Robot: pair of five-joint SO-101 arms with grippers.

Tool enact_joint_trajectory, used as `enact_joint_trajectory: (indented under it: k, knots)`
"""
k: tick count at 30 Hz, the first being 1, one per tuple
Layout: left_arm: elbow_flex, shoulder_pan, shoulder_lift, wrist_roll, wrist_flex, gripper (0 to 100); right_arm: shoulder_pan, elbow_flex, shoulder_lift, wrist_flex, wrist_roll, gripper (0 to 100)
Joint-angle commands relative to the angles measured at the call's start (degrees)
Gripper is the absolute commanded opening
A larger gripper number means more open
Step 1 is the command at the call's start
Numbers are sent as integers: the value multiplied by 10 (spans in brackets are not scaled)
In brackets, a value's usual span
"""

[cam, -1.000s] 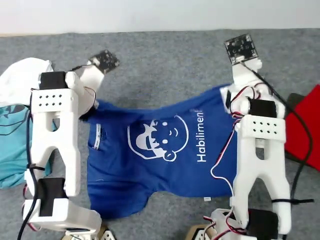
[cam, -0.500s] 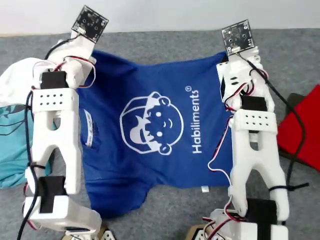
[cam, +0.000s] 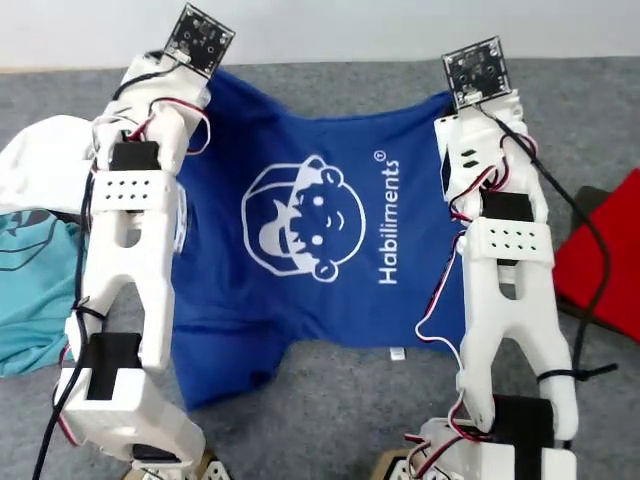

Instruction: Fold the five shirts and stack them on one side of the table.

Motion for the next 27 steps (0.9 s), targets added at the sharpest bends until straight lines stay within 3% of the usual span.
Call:
enact_joint_trajectory:
  k: [1, 9, 17, 27]
  knots:
    - [-19, 13, -8, 1, -61, 3, -2, -8, -1, -21, 6, 9]
    - [-35, 10, -56, 1, -42, 3, 1, -18, -23, -15, 6, 9]
    - [-108, 9, -216, 2, 33, 3, 0, -40, -151, -14, 6, 9]
    - [-138, 71, -425, -2, 127, 3, 0, -39, -365, 59, 52, 9]
